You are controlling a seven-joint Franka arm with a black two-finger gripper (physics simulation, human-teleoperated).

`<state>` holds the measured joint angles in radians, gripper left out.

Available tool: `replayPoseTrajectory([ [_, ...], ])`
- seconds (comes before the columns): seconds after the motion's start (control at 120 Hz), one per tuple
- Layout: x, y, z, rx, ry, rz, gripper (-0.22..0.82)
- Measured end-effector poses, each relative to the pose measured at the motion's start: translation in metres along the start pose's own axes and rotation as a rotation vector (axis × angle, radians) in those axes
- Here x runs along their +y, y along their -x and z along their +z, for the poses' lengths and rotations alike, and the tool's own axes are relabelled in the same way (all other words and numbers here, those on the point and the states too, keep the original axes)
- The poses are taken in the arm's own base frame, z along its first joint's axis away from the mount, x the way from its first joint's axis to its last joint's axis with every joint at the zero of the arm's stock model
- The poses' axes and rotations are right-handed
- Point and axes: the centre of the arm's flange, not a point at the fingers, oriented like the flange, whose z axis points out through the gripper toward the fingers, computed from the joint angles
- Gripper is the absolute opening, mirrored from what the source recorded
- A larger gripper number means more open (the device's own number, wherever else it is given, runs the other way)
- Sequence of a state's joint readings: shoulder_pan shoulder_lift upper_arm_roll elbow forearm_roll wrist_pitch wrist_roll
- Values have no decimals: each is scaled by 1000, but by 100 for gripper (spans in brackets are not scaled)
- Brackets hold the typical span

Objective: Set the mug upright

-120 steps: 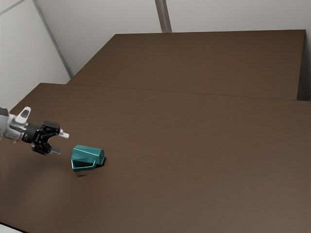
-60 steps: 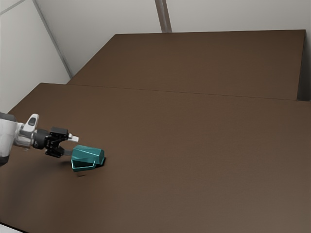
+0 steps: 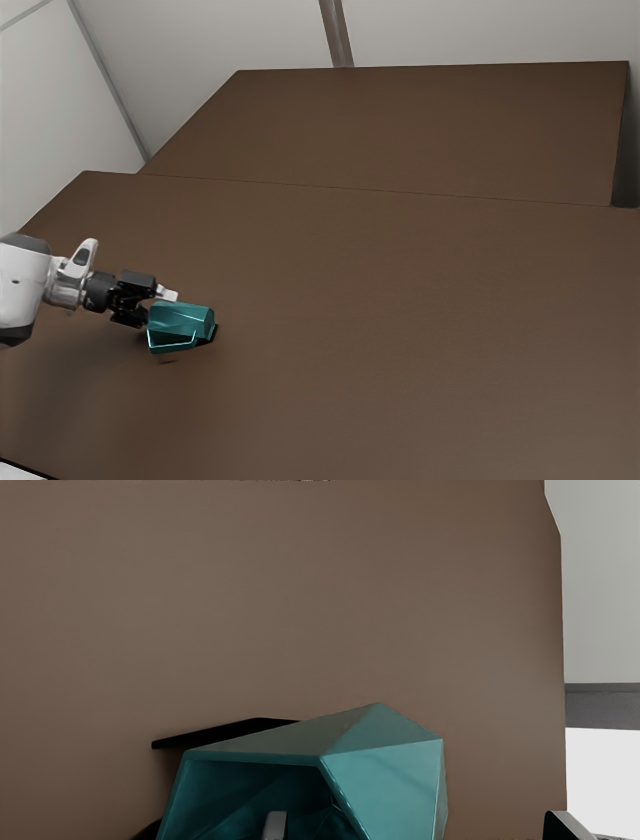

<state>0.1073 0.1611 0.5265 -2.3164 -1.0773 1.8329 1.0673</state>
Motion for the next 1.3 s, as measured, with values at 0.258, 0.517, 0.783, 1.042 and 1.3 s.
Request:
replayPoseTrajectory([
  [0.258,1,3,7,2,10,12,12],
  [0.517,4,4,9,10,23,22,-9],
  [0.783,23,-4,32,5,74,35,-17],
  [1.042,80,-55,-3,-3,21,211,-18],
  [1.3,164,-118,-38,-361,-542,560,-18],
])
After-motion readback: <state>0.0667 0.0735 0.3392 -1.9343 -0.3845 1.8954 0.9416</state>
